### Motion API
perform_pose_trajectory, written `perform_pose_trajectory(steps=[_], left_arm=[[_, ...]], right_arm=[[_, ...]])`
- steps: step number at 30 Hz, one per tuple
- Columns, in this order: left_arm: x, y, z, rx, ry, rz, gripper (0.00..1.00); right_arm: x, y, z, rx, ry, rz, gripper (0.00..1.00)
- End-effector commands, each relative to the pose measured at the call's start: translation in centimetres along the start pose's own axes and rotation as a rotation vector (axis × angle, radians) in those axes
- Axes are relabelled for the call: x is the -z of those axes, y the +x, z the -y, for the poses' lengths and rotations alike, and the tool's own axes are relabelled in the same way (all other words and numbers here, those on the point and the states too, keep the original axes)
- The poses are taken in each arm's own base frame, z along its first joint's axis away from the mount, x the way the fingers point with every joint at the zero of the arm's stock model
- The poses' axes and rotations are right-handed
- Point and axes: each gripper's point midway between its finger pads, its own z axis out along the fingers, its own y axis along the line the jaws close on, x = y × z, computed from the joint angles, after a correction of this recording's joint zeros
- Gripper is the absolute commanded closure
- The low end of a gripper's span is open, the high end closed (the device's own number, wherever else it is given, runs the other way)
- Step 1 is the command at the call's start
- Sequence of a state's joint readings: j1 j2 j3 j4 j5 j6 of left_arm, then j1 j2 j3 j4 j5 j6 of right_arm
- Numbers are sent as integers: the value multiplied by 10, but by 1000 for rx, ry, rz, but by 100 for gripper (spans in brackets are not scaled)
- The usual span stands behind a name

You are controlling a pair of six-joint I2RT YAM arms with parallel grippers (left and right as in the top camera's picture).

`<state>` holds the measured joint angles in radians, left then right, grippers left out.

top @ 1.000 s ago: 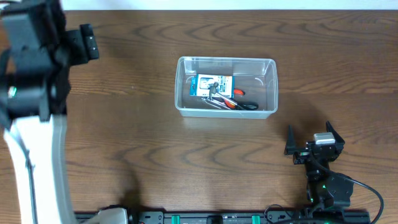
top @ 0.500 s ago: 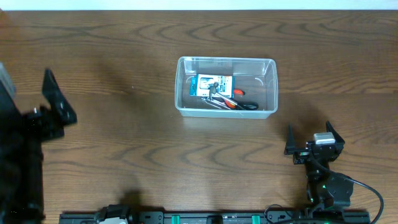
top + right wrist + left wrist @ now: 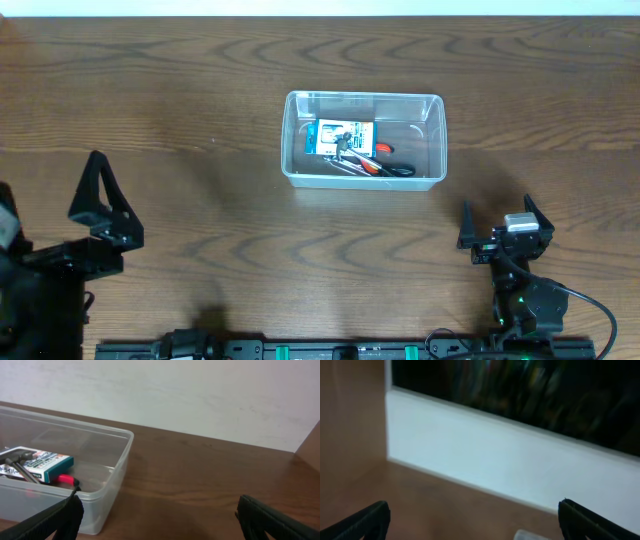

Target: Pack container

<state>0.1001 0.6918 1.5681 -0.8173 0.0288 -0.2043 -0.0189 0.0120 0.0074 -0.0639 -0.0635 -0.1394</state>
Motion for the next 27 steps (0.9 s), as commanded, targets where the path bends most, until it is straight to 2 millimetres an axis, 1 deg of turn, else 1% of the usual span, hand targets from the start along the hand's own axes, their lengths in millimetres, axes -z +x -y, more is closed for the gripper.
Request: perform_pose_trajectory(steps=[1,3,9,15,21,27], left_arm=[[-7,22,5,45,66,11,2],[-9,30,5,46,91,47,2],[-17,67,6,51,171,127,2],[-22,94,9,61,246,205,2],[-35,128,-6,67,209,232,2],[-39,160,-32,80,113,251,2]], right_arm=[[0,0,-2,4,-11,2,1],[0,0,-2,4,-11,2,1],[0,0,-2,4,-11,2,1],[0,0,-2,4,-11,2,1],[0,0,-2,4,-11,2,1],[0,0,-2,4,-11,2,1]])
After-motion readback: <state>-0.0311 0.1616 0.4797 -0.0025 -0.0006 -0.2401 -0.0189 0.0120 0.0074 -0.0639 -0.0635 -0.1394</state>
